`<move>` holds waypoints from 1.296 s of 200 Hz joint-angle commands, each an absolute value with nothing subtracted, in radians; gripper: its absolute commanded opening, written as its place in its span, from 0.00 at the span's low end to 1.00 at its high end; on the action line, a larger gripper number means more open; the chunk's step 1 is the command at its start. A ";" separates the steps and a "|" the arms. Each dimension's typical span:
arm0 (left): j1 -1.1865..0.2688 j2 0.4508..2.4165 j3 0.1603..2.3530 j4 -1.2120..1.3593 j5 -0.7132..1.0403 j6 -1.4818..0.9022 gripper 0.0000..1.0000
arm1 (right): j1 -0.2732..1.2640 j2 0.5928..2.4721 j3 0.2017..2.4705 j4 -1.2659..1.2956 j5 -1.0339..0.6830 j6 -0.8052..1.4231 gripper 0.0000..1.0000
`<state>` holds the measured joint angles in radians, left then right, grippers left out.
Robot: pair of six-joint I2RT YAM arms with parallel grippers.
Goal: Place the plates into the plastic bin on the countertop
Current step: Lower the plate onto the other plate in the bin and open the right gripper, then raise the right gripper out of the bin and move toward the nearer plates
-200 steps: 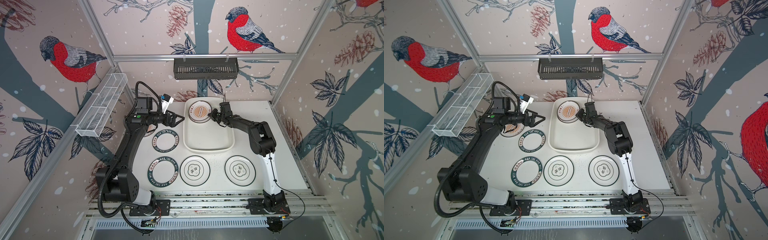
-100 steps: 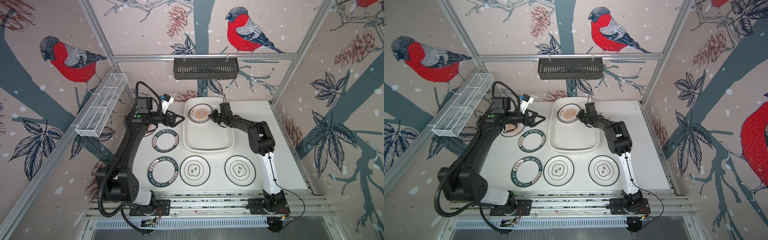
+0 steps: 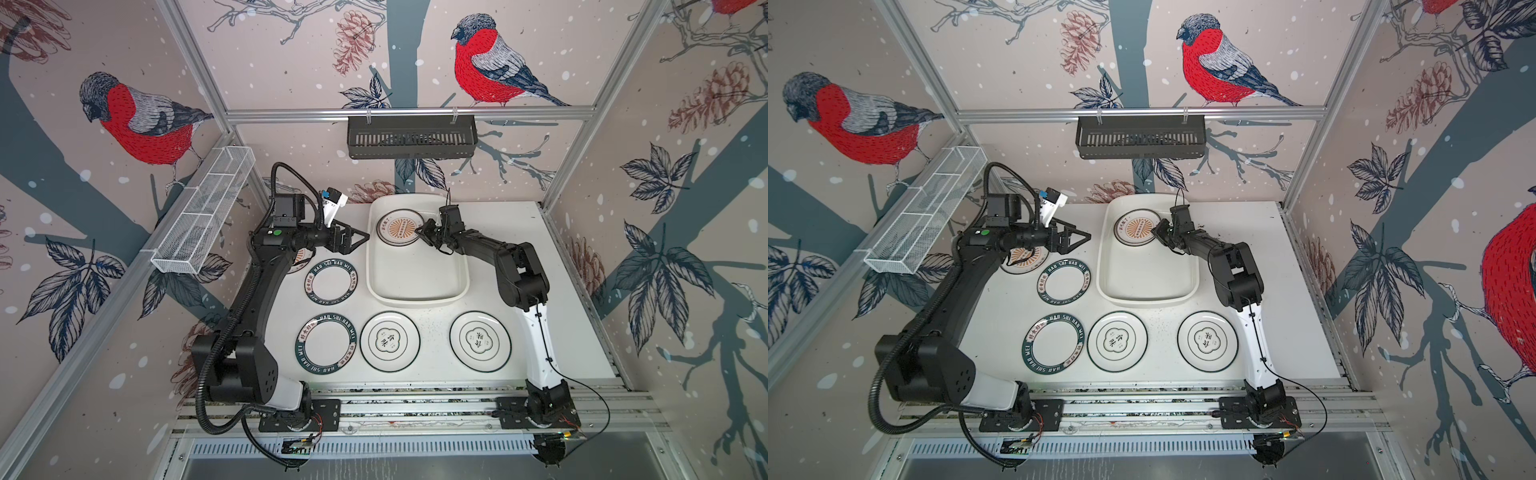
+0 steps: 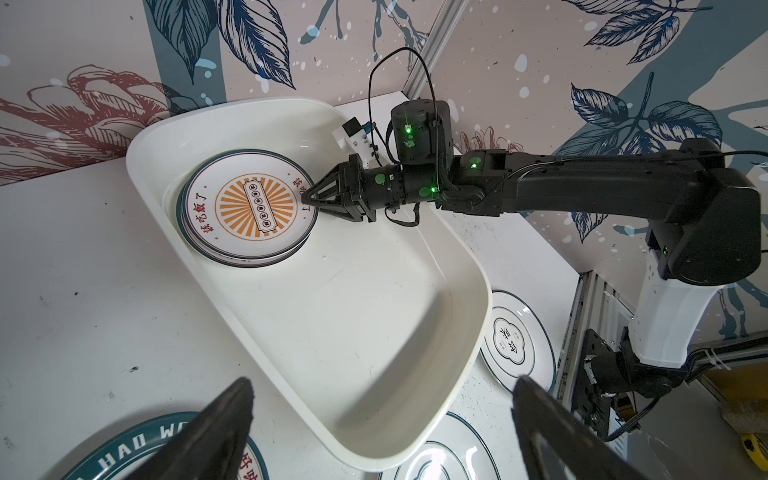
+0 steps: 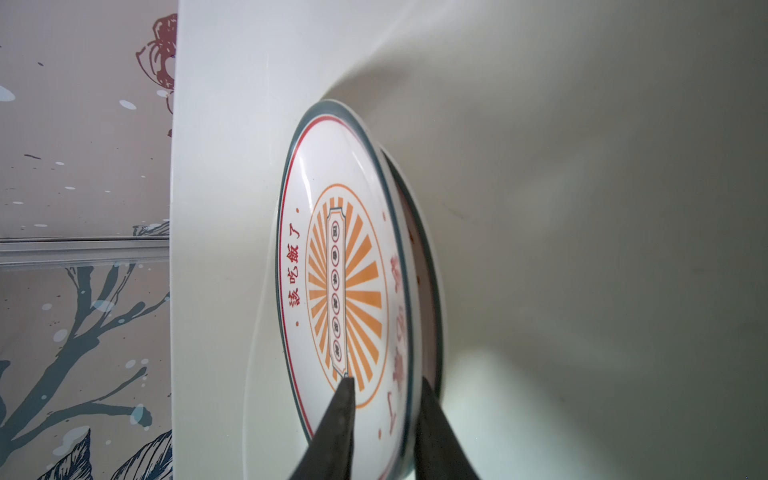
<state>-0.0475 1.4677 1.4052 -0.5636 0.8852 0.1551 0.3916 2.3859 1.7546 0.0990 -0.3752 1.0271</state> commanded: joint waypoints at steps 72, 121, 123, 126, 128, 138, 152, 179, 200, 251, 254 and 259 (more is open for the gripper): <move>-0.049 1.465 1.426 -0.576 0.906 0.179 0.96 | 0.403 2.368 1.804 -0.004 -0.374 0.961 0.35; -0.050 1.466 1.433 -0.578 0.909 0.175 0.96 | 0.406 2.356 1.821 -0.057 -0.357 0.928 0.37; -0.049 1.466 1.432 -0.577 0.910 0.175 0.96 | 0.406 2.356 1.821 -0.059 -0.357 0.927 0.37; -0.049 1.466 1.433 -0.578 0.911 0.175 0.96 | 0.406 2.356 1.822 -0.063 -0.357 0.927 0.37; -0.049 1.466 1.433 -0.578 0.910 0.175 0.96 | 0.405 2.356 1.823 -0.064 -0.357 0.926 0.37; -0.049 1.466 1.434 -0.578 0.910 0.175 0.96 | 0.406 2.355 1.823 -0.071 -0.357 0.920 0.38; -0.049 1.466 1.434 -0.578 0.911 0.173 0.96 | 0.405 2.351 1.823 -0.078 -0.356 0.915 0.38; -0.049 1.466 1.437 -0.584 0.911 0.176 0.96 | 0.406 2.343 1.824 -0.090 -0.355 0.906 0.38; -0.049 1.465 1.438 -0.585 0.909 0.177 0.96 | 0.406 2.330 1.822 -0.101 -0.347 0.894 0.38; -0.049 1.463 1.454 -0.611 0.899 0.200 0.97 | 0.409 2.162 1.754 -0.097 -0.306 0.835 0.38; -0.050 1.465 1.457 -0.614 0.899 0.203 0.96 | 0.410 2.140 1.743 -0.095 -0.300 0.828 0.38; -0.049 1.466 1.461 -0.620 0.897 0.207 0.96 | 0.412 2.099 1.722 -0.097 -0.287 0.812 0.38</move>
